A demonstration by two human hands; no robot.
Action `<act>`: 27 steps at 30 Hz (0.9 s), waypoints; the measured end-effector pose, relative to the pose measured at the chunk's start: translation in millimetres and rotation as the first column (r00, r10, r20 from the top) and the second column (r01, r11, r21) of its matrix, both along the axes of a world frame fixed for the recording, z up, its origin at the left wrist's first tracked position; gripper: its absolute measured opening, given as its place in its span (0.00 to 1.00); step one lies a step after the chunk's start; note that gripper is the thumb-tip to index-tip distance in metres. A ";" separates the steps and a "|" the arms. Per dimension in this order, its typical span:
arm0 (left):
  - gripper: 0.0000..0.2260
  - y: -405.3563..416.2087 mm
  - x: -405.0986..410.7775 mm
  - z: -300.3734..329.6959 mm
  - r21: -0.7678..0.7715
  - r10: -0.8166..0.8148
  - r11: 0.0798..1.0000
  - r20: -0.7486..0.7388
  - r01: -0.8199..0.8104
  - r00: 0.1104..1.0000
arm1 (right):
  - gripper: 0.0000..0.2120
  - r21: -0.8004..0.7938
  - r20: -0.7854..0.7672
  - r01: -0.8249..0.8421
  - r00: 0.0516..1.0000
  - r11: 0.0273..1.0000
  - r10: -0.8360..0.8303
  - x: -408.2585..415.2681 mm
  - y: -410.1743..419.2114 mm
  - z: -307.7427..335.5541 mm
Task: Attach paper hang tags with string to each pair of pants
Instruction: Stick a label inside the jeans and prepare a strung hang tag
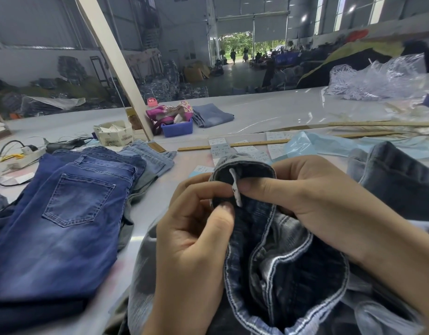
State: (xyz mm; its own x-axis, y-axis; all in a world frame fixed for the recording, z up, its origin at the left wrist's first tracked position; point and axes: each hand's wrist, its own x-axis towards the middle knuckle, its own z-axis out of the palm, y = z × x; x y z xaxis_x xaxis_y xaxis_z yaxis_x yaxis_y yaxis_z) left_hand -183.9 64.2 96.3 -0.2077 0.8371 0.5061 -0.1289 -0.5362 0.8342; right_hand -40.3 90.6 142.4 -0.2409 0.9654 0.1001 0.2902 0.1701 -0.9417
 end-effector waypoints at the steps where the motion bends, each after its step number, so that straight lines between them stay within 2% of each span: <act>1: 0.08 -0.1 0.5 0.1 0.004 0.006 1.000 0.004 -0.006 1.000 | 0.38 0.000 0.001 -0.002 1.000 1.000 0.002 -0.3 0.0 0.3; 10: 0.03 3.3 0.0 0.0 0.043 -0.052 0.998 -0.055 0.055 0.997 | 0.27 0.015 0.026 -0.007 1.000 1.000 0.007 0.1 0.7 0.5; 14: 0.03 4.2 -1.2 -0.8 0.027 -0.088 0.996 -0.038 0.089 0.995 | 0.23 0.022 0.026 -0.005 1.000 1.000 0.004 -0.4 0.9 -0.2; 21: 0.05 4.8 0.2 -1.4 0.029 -0.047 0.998 -0.006 0.047 0.999 | 0.36 0.037 0.043 0.020 0.999 0.999 -0.021 -4.1 -0.5 1.3; 27: 0.04 4.3 0.3 -0.4 0.072 -0.056 0.996 -0.025 0.058 0.998 | 0.33 0.078 0.085 0.038 0.995 0.996 -0.044 -6.8 -2.7 2.1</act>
State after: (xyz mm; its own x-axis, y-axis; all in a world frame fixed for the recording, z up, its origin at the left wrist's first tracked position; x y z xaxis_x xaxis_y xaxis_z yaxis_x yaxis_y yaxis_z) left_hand -183.6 68.6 95.9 -0.1484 0.8078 0.5704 -0.1419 -0.5882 0.7962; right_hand -47.1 87.9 144.5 -0.2123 0.9649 0.1543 0.3781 0.2267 -0.8976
